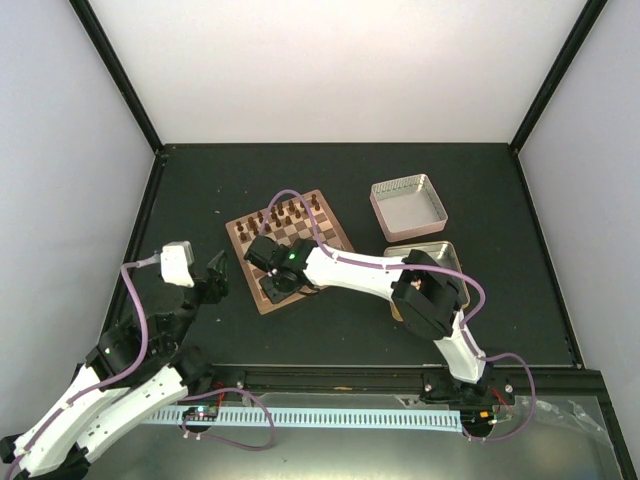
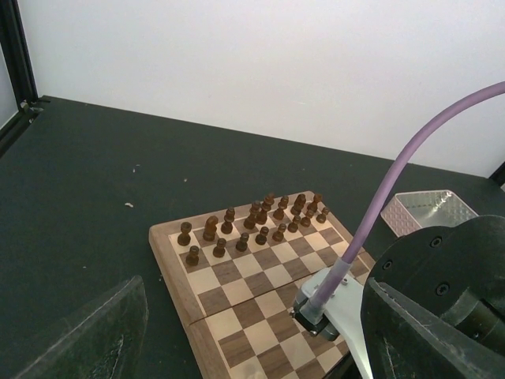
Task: Set up the chess pieces on the board
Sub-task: Pick up the chess piece from the chessboard, then place the chess piece on the chessboard.
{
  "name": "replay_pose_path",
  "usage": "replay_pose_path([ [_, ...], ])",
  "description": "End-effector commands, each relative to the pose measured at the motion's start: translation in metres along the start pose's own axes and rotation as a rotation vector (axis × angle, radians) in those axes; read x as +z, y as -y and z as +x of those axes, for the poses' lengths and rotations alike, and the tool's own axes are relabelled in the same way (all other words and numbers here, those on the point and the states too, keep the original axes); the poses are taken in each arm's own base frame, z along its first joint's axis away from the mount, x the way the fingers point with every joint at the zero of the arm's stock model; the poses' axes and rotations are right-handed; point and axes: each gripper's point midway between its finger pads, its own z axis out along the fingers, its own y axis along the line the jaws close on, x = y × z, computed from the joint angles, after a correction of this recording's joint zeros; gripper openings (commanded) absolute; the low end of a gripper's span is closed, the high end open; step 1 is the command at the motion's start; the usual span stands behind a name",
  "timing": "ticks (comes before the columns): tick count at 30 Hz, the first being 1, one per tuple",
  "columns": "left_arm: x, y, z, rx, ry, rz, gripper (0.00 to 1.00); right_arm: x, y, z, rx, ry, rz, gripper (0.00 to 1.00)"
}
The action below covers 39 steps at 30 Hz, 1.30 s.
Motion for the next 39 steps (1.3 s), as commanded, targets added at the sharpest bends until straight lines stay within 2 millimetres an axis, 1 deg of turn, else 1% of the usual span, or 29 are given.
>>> replay_pose_path([
  [1,0.002,-0.002,0.001,0.001,-0.005,-0.021,0.76,-0.013,0.007,-0.018,0.030,0.082,0.035,0.16],
  [5,0.004,-0.001,0.004,0.002,-0.018,-0.021,0.76,-0.024,0.025,-0.027,0.093,0.135,0.058,0.14],
  [8,0.005,0.000,0.005,0.003,-0.025,-0.019,0.76,-0.029,0.040,-0.027,0.136,0.154,0.065,0.13],
  [11,0.007,0.002,0.007,0.007,-0.033,-0.017,0.76,-0.033,0.050,-0.028,0.164,0.160,0.061,0.12],
  [15,0.009,0.004,0.009,0.013,-0.044,-0.015,0.76,-0.032,0.052,-0.025,0.180,0.141,0.018,0.13],
  [18,0.010,0.005,0.010,0.017,-0.050,-0.014,0.76,-0.028,0.052,-0.023,0.173,0.123,0.021,0.13],
  [25,0.012,0.006,0.012,0.019,-0.056,-0.013,0.76,-0.011,0.058,-0.013,0.146,0.060,0.070,0.17],
  [29,0.013,0.007,0.013,0.018,-0.061,-0.011,0.76,-0.010,0.059,-0.014,0.136,0.049,0.085,0.22],
  [31,0.014,0.008,0.014,0.019,-0.065,-0.010,0.76,-0.011,0.058,-0.015,0.136,0.046,0.079,0.29],
  [34,0.016,0.009,0.016,0.018,-0.072,-0.010,0.76,-0.020,0.056,-0.020,0.150,0.070,0.070,0.39],
  [36,0.016,0.010,0.016,0.018,-0.076,-0.010,0.76,-0.027,0.056,-0.025,0.159,0.094,0.064,0.42],
  [39,0.017,0.011,0.017,0.020,-0.080,-0.009,0.76,-0.033,0.056,-0.028,0.174,0.114,0.057,0.42],
])
